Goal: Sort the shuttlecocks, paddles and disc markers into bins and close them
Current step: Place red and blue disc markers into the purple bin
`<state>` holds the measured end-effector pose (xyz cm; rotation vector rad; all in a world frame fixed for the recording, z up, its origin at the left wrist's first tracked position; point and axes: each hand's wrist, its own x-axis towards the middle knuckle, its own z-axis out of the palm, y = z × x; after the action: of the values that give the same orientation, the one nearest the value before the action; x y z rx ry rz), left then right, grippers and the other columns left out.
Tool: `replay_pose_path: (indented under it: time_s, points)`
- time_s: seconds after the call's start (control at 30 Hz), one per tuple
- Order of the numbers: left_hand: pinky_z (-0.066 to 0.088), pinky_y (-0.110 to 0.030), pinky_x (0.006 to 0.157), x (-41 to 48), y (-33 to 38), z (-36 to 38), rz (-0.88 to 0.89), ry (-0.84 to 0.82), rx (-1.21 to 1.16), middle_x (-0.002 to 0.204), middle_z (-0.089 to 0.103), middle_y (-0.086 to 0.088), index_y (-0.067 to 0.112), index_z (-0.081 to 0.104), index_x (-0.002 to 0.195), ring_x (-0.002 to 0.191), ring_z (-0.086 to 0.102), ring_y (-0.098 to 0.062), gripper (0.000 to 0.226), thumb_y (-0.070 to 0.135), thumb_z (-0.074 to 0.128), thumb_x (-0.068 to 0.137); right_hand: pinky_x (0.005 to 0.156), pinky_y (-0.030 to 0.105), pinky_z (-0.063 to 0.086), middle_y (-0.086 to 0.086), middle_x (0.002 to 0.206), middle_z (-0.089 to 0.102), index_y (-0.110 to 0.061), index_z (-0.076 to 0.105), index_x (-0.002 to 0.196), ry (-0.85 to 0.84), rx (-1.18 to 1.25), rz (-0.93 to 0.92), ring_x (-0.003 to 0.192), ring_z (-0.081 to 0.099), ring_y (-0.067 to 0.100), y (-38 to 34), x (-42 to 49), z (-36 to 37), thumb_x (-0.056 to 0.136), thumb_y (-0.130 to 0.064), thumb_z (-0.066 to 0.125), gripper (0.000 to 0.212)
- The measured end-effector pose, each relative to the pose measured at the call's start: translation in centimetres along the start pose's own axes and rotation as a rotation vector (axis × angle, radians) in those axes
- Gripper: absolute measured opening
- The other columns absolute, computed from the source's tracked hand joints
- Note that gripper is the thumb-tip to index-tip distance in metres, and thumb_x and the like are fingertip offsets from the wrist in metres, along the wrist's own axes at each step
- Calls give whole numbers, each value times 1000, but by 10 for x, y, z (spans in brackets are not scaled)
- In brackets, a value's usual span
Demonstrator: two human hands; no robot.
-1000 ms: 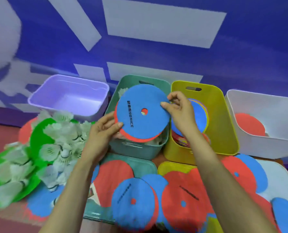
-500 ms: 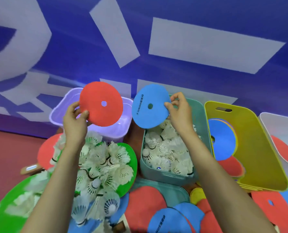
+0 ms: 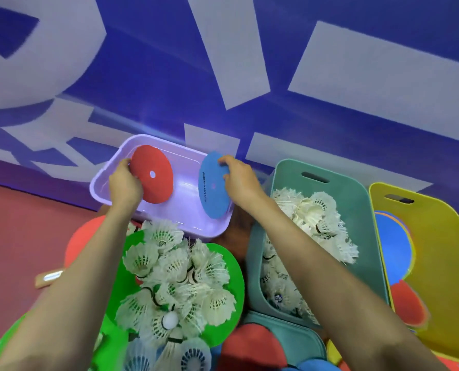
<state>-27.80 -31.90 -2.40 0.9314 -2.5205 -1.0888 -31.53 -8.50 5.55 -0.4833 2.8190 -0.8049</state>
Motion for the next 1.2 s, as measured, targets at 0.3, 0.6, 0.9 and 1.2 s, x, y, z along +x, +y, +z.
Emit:
replay_pose_path:
  time_s: [0.3, 0.6, 0.9, 1.2]
  points:
    - [31, -38, 105, -26, 11, 5, 282, -89, 191, 128, 51, -22, 0, 58, 121, 120, 45, -37, 45, -6, 55, 77, 100, 38, 38, 14, 138, 39, -11, 42, 135, -252, -94, 2, 123, 42, 35, 1, 33, 46, 88, 3, 45, 49]
    - [40, -42, 96, -137, 71, 9, 568, -121, 160, 117, 58, -17, 5, 62, 113, 108, 52, -38, 32, 5, 60, 81, 104, 38, 35, 8, 133, 46, -12, 50, 128, -30, -117, -239, 125, 40, 29, 22, -45, -11, 84, -12, 60, 45]
    - [36, -30, 93, -317, 172, 43, 902, -219, -7, 113, 61, -7, 11, 61, 112, 105, 53, -25, 31, 16, 55, 82, 103, 28, 31, 6, 120, 58, -9, 60, 116, 405, -123, -257, 117, 45, 19, 143, -244, -127, 90, -22, 53, 30]
    - [39, -32, 90, -522, 230, 150, 1008, -477, -22, 111, 59, -5, 12, 58, 112, 101, 55, -25, 30, 16, 55, 83, 94, 27, 36, 10, 110, 63, -8, 62, 111, 478, -67, -89, 106, 49, 17, 310, -434, -190, 85, -24, 50, 33]
